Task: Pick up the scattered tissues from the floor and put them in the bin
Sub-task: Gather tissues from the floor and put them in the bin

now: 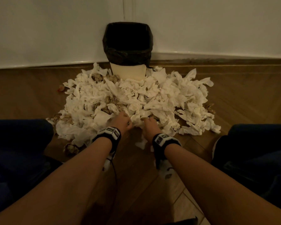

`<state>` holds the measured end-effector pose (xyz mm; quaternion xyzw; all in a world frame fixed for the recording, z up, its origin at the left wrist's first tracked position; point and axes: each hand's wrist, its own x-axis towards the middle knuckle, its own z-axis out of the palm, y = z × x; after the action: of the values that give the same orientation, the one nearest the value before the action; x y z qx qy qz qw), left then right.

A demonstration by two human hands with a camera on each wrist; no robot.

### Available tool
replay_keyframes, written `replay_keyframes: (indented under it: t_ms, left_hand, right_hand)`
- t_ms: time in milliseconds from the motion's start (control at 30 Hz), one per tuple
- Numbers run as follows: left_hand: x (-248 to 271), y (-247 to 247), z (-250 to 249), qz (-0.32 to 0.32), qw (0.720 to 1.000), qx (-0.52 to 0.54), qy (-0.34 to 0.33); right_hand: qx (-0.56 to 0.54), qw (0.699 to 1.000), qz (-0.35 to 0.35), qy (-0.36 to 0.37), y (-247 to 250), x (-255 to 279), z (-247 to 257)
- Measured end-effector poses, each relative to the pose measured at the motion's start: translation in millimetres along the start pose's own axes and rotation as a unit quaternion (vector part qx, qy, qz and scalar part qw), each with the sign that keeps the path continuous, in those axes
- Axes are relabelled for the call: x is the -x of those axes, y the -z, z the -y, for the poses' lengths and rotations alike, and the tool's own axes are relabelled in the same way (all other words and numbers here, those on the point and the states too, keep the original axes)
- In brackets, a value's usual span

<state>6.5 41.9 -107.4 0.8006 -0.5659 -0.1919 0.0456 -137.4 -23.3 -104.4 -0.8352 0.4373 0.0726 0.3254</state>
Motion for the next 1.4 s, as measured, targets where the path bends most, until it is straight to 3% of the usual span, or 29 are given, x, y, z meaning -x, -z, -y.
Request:
replay_keyframes:
  t_ms: [133,267,433,533,667,867,967,1033,1100,1233,1333,1400]
  left_hand:
    - [3.0,13.1,-10.8,-0.019,0.999,0.028,0.011]
    - [3.0,31.7,-23.0,0.030,0.999,0.040,0.000]
    - [15.4,48.9,-29.0,-0.001,0.992,0.118,0.039]
    - [23.0,64.8,-32.6,-0.044,0.977,0.198,0.059]
    - [28.6,94.7,-37.4,-0.101,0.968,0.223,0.062]
    - [32.5,149.7,-49.3,-0.146,0.945,0.293,0.020]
    - [30.4,184.2,-58.5,-0.198,0.919,0.341,0.010]
    - [29.4,211.7,-73.1,-0.243,0.895,0.373,0.007]
    - [31.7,244.1,-91.9,-0.262,0.881,0.394,-0.006]
    - [41.3,309.7,-110.9,-0.205,0.905,0.371,-0.042]
    - [48.5,342.4,-122.1,-0.211,0.904,0.365,-0.071]
    - [50.4,353.6,-126.2,-0.243,0.887,0.379,-0.099]
  right_hand:
    - [-0.201,0.972,-0.063,-0.104,24.5,0.3,0.0]
    - [-0.376,0.911,-0.072,-0.151,47.5,6.2,-2.0]
    - [-0.519,0.826,-0.077,-0.207,67.2,16.3,-7.5]
    - [-0.575,0.791,-0.058,-0.202,78.0,23.7,-8.2]
    - [-0.581,0.794,-0.091,-0.152,96.6,35.6,-2.2]
    - [-0.747,0.654,-0.061,-0.103,149.9,54.7,30.3]
    - [-0.793,0.607,-0.040,-0.036,194.2,66.1,54.1]
    - [-0.782,0.623,-0.025,0.000,230.4,78.4,68.6]
    - [-0.736,0.674,-0.057,0.020,265.6,90.4,79.9]
    - [-0.622,0.766,-0.151,0.062,320.9,108.3,109.6]
    - [-0.562,0.796,-0.204,0.097,349.9,118.4,125.8]
    - [-0.561,0.787,-0.223,0.124,360.5,124.3,131.1]
